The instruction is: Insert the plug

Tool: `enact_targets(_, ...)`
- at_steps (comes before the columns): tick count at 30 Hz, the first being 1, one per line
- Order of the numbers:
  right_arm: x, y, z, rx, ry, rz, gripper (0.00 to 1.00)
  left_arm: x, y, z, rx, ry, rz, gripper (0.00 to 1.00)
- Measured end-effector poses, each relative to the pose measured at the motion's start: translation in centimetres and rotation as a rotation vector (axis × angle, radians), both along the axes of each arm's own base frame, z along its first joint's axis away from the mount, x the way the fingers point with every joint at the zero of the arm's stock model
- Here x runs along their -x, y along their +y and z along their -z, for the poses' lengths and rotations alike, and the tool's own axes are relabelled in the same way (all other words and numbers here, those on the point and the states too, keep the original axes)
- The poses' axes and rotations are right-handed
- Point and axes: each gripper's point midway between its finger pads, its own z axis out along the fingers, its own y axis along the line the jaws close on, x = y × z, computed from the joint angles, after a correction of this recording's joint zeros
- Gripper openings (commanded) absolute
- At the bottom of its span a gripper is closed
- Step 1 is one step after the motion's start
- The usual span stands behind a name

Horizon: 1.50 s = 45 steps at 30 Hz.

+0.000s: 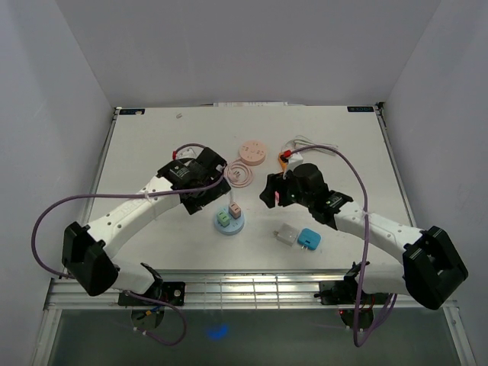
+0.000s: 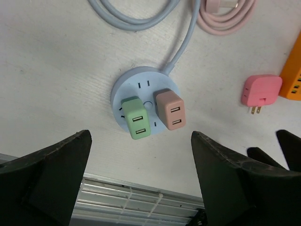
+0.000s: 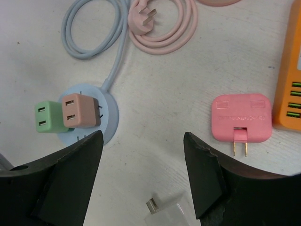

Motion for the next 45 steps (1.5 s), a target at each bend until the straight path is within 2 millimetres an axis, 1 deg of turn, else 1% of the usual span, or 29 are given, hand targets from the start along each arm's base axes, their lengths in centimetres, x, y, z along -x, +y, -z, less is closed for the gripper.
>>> enact_targets(3, 1.1, 1.3, 0.9, 0.004, 0.023, -0.042, 0.74, -0.1, 1.0, -2.3, 0.009, -0.09, 0.015, 0.98)
enact_targets(4, 1.6, 1.8, 1.3, 0.009, 0.035, -0.058, 0.73, -0.1, 1.5, -3.0, 0.004, -0.122, 0.012, 0.98)
enact_targets(8, 3.3, 3.5, 3.4, 0.025, 0.092, -0.101, 0.71, 0.6, 3.8, -6.4, 0.034, -0.266, -0.004, 0.98)
enact_targets(12, 4.3, 4.1, 5.2, 0.052, 0.126, -0.106, 0.7, 0.9, 5.6, -9.0, 0.048, -0.376, -0.029, 0.98)
enact_targets(14, 4.7, 4.5, 6.0, 0.068, 0.135, -0.112, 0.7, 1.0, 6.4, -9.7, 0.042, -0.417, -0.043, 0.98)
enact_targets(18, 5.5, 5.4, 8.2, 0.102, 0.165, -0.128, 0.69, 1.5, 7.8, -9.8, -0.002, -0.471, -0.009, 0.97)
enact_targets(19, 5.6, 5.5, 8.9, 0.114, 0.176, -0.129, 0.69, 1.6, 8.0, -9.9, -0.012, -0.479, 0.001, 0.93)
enact_targets(21, 5.9, 6.1, 10.3, 0.141, 0.203, -0.138, 0.68, 1.7, 8.2, -10.4, -0.021, -0.501, 0.024, 0.8)
enact_targets(23, 5.1, 8.0, 10.0, 0.123, 0.189, -0.148, 0.68, 1.8, 8.4, -11.0, -0.039, -0.525, 0.058, 0.81)
enact_targets(24, 4.7, 9.1, 10.0, 0.117, 0.186, -0.156, 0.68, 1.9, 8.5, -11.2, -0.049, -0.531, 0.074, 0.98)
enact_targets(26, 4.2, 11.8, 9.9, 0.095, 0.174, -0.184, 0.68, 2.0, 8.8, -11.7, -0.066, -0.538, 0.091, 0.98)
enact_targets(28, 4.0, 14.6, 9.8, 0.078, 0.17, -0.221, 0.68, 1.9, 9.0, -12.3, -0.078, -0.543, 0.091, 0.98)
enact_targets(30, 3.8, 17.6, 9.3, 0.051, 0.161, -0.265, 0.68, 1.9, 9.1, -12.5, -0.092, -0.543, 0.092, 0.98)
enact_targets(32, 3.3, 20.5, 8.3, 0.013, 0.14, -0.298, 0.68, 1.9, 9.3, -12.5, -0.105, -0.538, 0.093, 0.98)
enact_targets(34, 3.2, 21.9, 7.4, -0.011, 0.123, -0.321, 0.69, 1.9, 9.3, -12.3, -0.115, -0.53, 0.098, 0.98)
enact_targets(36, 3.2, 22.1, 6.7, -0.021, 0.108, -0.324, 0.7, 1.8, 9.3, -12.3, -0.122, -0.534, 0.11, 0.98)
enact_targets(38, 2.8, 21.6, 6.0, -0.024, 0.094, -0.317, 0.71, 1.6, 8.9, -12.5, -0.116, -0.545, 0.127, 0.98)
enact_targets(39, 2.6, 21.1, 5.5, -0.023, 0.085, -0.31, 0.72, 1.4, 8.6, -12.6, -0.111, -0.552, 0.135, 0.98)
enact_targets(41, 2.0, 19.4, 4.2, -0.023, 0.061, -0.283, 0.73, 1.0, 8.1, -12.7, -0.107, -0.557, 0.148, 0.98)
enact_targets(43, 1.6, 17.5, 2.5, -0.033, 0.033, -0.254, 0.74, 0.2, 7.4, -12.6, -0.104, -0.559, 0.163, 0.98)
enact_targets(45, 0.9, 15.4, 0.1, -0.056, -0.014, -0.212, 0.74, -1.0, 6.5, -12.1, -0.098, -0.547, 0.183, 0.98)
